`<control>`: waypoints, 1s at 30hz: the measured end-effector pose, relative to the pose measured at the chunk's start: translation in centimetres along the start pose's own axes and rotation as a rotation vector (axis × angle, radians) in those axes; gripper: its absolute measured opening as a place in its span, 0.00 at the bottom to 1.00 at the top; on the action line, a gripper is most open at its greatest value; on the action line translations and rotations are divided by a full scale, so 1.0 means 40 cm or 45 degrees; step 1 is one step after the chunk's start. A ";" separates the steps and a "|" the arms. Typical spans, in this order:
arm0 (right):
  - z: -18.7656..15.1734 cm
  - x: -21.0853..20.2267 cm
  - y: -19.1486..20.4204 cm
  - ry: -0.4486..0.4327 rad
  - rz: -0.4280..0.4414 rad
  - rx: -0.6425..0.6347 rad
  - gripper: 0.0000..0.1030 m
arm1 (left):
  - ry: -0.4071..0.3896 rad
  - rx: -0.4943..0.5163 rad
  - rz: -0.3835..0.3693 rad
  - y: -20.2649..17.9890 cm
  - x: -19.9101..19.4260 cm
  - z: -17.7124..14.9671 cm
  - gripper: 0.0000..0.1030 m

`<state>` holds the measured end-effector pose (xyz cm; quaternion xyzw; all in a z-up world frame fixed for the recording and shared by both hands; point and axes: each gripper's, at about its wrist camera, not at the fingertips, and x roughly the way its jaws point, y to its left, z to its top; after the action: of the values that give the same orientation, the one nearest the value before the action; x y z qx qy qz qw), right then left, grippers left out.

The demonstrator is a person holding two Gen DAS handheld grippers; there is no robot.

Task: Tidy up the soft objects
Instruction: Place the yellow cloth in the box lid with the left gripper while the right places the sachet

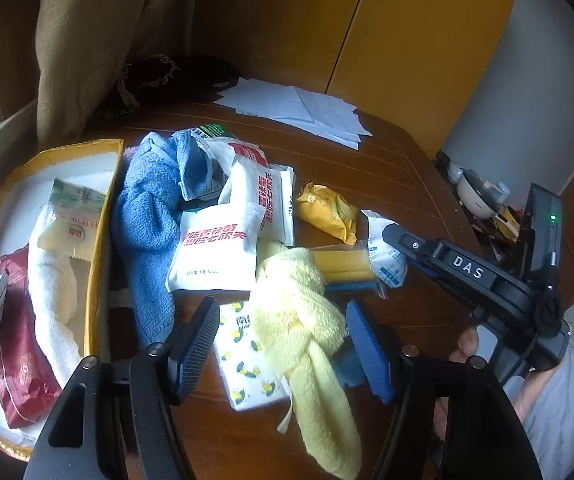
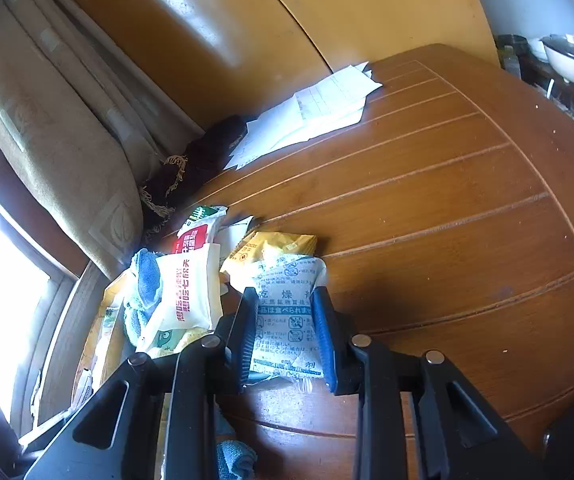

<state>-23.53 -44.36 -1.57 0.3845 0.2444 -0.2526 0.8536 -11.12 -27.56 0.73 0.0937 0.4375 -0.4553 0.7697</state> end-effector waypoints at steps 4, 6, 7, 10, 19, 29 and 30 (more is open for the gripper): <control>0.000 -0.001 -0.001 -0.010 0.025 0.010 0.26 | 0.055 0.040 0.015 -0.018 0.060 0.010 0.55; -0.001 -0.006 -0.005 -0.025 0.030 0.018 0.26 | 0.052 0.034 0.031 -0.016 0.063 0.004 0.42; 0.000 -0.008 -0.008 -0.031 0.033 0.027 0.26 | 0.043 0.023 0.013 -0.011 0.058 0.001 0.41; 0.002 -0.015 -0.014 -0.052 0.049 0.050 0.26 | -0.019 -0.022 -0.091 0.010 0.015 -0.008 0.41; -0.001 -0.060 0.003 -0.134 0.141 0.065 0.26 | -0.224 -0.235 -0.341 0.126 -0.136 -0.017 0.41; -0.051 -0.048 0.243 0.014 0.369 -0.127 0.26 | -0.436 -0.397 -0.176 0.335 -0.280 -0.006 0.41; -0.059 -0.037 0.270 0.039 0.390 -0.149 0.26 | -0.450 -0.412 -0.159 0.359 -0.289 -0.004 0.41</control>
<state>-18.49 -35.94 3.72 0.3706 0.2103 -0.0991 0.8992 -2.31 -12.16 5.73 -0.1390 0.3683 -0.4354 0.8096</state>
